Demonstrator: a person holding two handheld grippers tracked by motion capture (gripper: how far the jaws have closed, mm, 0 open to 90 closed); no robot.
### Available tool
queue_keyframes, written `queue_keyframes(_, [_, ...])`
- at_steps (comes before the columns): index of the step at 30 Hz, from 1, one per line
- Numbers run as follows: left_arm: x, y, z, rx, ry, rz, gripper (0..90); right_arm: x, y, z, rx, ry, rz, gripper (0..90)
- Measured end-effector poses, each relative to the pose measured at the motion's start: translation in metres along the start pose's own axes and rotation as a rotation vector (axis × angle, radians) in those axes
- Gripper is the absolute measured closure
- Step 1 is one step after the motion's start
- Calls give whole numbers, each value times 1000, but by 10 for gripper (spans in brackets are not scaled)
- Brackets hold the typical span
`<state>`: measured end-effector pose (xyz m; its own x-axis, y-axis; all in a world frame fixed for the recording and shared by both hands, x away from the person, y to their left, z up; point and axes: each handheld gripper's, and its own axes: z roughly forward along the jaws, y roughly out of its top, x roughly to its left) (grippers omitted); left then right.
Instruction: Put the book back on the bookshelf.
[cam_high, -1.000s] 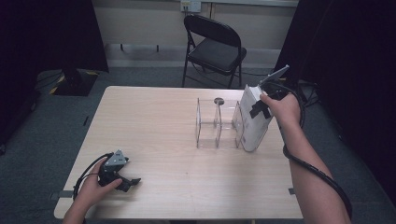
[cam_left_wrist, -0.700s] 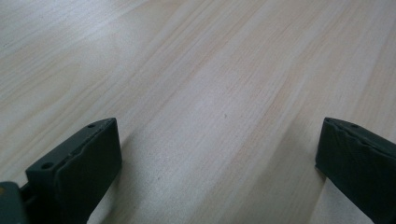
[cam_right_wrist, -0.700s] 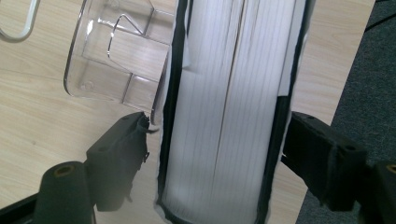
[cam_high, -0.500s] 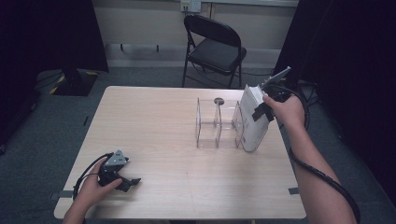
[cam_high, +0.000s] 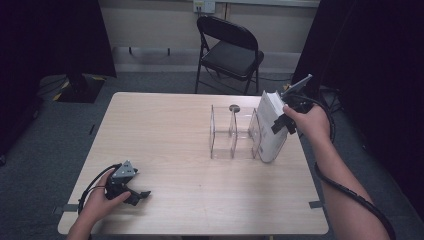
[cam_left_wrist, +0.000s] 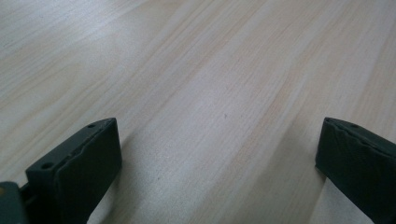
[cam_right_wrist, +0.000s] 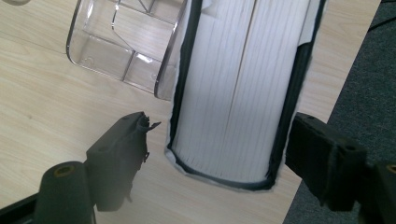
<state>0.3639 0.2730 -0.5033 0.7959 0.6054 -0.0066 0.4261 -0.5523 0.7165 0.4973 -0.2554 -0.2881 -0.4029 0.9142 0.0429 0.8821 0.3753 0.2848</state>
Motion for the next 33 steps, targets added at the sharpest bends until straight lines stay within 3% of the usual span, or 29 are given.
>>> queue_keyframes(9, [0,0,0,1,-1,2,0,7,-7,-4,15,27,-18,214])
queue_keyframes(23, [0,0,0,0,-1,-1,0,14,-20,-3,27,8,-77,210])
queue_keyframes(33, [1,1,1,2,-4,3,0,26,-33,2,37,39,-126,213])
